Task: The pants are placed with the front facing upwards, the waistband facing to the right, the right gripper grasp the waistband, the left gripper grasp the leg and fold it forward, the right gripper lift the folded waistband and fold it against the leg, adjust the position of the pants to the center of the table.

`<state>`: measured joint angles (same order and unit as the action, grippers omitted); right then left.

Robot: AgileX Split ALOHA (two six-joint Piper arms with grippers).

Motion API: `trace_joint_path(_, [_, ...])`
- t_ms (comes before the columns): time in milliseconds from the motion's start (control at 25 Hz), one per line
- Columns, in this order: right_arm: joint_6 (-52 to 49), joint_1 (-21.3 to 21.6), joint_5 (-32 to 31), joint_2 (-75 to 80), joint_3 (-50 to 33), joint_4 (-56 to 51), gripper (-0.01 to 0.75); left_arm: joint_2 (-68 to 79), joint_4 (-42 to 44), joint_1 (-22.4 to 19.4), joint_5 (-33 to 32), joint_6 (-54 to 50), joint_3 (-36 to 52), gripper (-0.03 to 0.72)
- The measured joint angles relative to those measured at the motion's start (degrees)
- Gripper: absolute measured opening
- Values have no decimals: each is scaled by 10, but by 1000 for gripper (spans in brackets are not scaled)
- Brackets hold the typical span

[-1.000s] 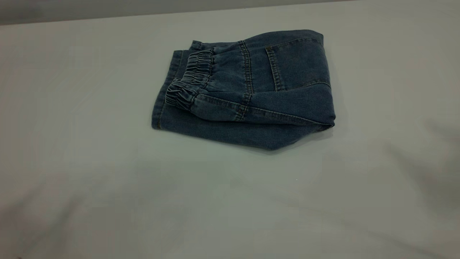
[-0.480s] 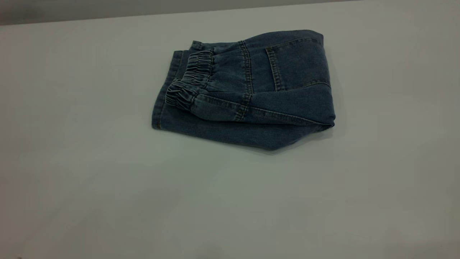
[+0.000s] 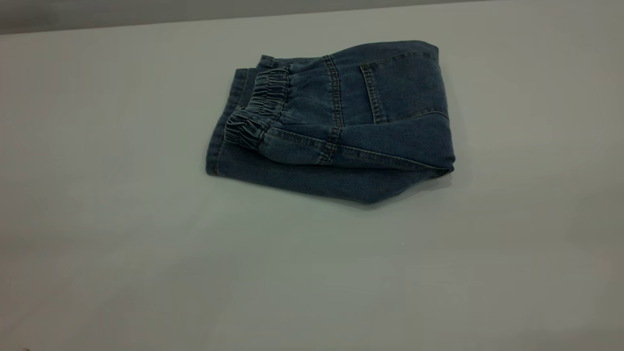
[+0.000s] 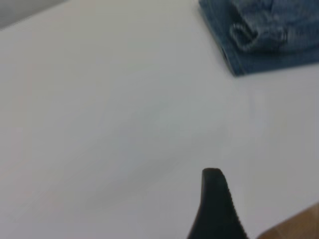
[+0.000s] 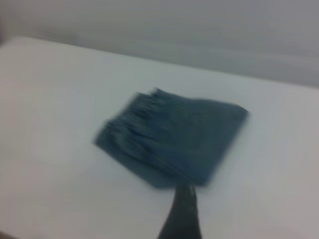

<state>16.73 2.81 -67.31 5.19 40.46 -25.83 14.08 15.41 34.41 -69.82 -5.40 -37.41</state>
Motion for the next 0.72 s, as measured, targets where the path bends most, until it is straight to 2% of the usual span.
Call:
trace_joint_path(360, [-18,0,53,-23,-112,127,529,0,-6,0,16,-18,59,440])
trace_joint_path(720, [-17,0,54,-23,-113,127,529,0,-3,0,53,-63,59,440])
